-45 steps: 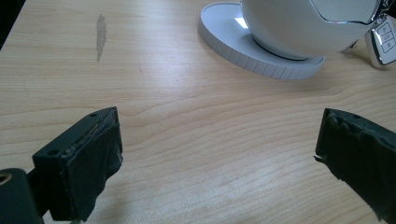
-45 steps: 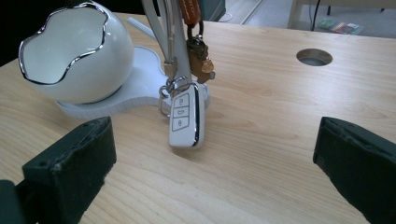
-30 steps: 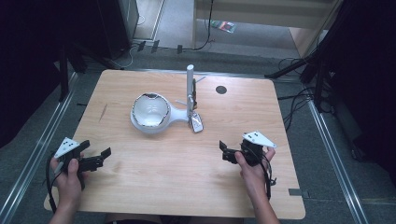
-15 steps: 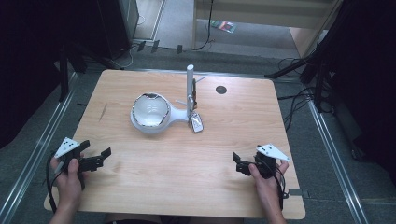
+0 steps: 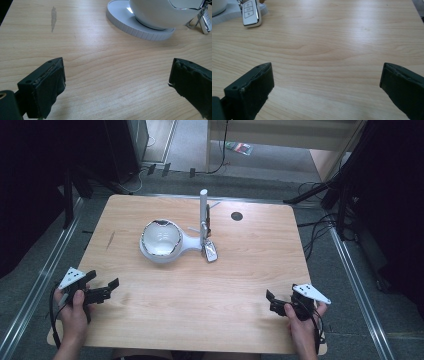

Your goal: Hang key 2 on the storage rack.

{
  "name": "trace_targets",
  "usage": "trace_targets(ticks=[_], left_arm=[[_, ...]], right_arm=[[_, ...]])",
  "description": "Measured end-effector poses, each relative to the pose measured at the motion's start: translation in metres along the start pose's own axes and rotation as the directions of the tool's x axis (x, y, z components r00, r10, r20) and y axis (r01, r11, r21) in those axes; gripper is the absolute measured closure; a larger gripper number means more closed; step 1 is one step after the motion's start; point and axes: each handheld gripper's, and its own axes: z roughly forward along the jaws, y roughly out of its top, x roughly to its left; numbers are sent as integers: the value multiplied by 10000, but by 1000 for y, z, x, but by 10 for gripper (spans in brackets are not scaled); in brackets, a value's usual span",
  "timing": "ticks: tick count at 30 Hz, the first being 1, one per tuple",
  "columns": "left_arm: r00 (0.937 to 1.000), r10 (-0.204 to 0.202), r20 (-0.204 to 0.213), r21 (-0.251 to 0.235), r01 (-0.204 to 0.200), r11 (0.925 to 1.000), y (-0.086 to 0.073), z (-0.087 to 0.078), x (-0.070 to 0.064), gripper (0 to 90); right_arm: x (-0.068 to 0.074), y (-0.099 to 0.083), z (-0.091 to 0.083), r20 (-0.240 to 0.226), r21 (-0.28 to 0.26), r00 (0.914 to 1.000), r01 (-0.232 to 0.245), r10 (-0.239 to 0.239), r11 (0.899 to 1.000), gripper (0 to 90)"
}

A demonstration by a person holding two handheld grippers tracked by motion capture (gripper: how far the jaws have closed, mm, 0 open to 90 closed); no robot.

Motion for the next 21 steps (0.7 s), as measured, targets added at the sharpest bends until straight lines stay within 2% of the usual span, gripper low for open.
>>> trace_targets(ticks=[11,21], left_arm=[[10000,18,1,13,-18,10000,0,0,0,11],[10000,2,8,3,-2,10000,0,0,0,11]], right_arm=[[-22,-14,-15,414,130,9990,-168,163,9998,0],[-40,-23,-31,738,-15,9964,-423,423,9991,0]])
